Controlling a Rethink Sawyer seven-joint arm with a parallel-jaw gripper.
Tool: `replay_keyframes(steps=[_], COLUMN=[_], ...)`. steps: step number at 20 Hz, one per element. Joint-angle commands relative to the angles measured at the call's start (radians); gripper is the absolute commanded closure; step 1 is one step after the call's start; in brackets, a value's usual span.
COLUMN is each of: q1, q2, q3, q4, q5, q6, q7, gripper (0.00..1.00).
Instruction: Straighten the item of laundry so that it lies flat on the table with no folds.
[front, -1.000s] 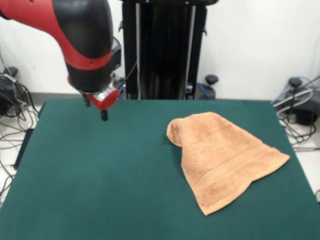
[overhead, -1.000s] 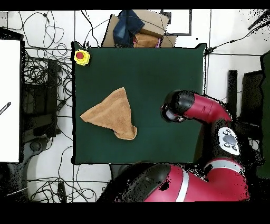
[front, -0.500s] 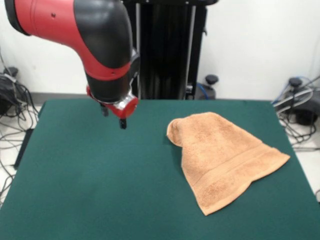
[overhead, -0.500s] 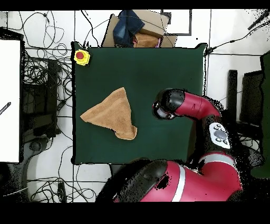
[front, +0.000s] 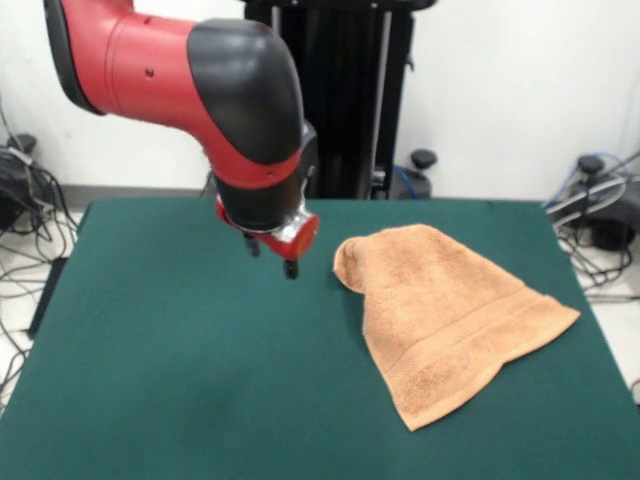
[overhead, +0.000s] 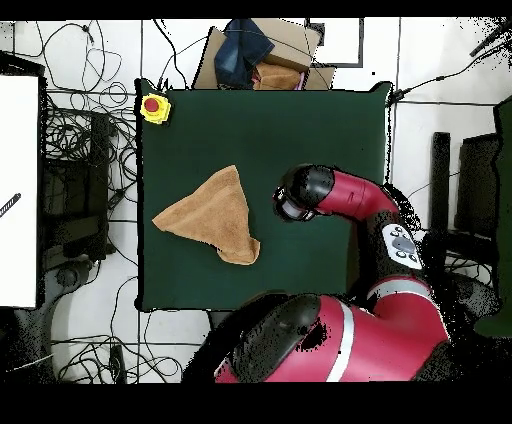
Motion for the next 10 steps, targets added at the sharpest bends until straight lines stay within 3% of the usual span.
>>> replay_keyframes(steps=[1,3,7,10], q1=[-0.038,-0.068,-0.182,-0.225], q2=[0.031,0.047,0.153,0.209], q3=[0.193,0.224,0.37,0.426], q4=[0.069,0.061,0.011,-0.051], q5=[0.004,-0.019,-0.048,-0.089], q6=[0.031,0.053,0.09,0.152], q7=[-0.173,-0.23,-0.454,-0.597], gripper=[0.0,0.0,0.0,0.0])
